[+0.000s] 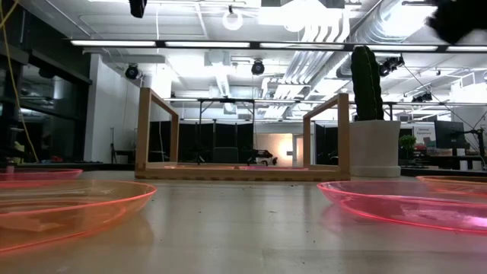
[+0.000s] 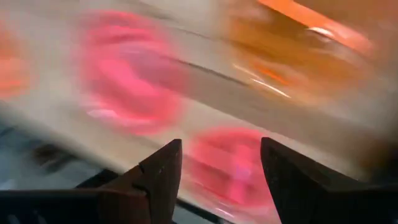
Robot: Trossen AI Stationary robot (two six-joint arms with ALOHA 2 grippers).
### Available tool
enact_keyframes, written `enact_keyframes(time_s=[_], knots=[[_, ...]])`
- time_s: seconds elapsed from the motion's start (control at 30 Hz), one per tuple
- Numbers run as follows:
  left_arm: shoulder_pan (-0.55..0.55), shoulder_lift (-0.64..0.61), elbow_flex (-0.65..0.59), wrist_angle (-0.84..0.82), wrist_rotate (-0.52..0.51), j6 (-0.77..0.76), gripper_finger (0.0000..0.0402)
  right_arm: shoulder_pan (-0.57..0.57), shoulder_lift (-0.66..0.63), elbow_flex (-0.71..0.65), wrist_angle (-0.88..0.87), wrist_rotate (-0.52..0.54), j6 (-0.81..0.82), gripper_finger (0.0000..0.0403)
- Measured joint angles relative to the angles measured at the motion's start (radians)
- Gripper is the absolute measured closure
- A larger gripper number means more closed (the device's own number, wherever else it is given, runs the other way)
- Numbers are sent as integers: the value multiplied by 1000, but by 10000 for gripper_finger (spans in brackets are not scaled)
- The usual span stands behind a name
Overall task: Place and stack plates onto a shelf
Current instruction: Stack the top right orange plate on top of the orange plate
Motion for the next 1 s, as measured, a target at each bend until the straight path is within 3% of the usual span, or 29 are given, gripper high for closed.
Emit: enact_keyframes(time_s=[0.13,0.23,0.4,0.7,1.0], knots=[[0,0,0,-4,0,1,286,152,51,0,-152,-17,313,201],[0,0,0,-4,0,0,286,221,79,0,-203,0,447,201],[0,0,0,-4,0,0,286,217,121,-24,-223,18,457,201],[0,0,0,-4,0,-11,286,152,53,-372,189,-9,472,201],[0,0,0,-5,0,-18,286,99,40,-428,187,26,453,202]])
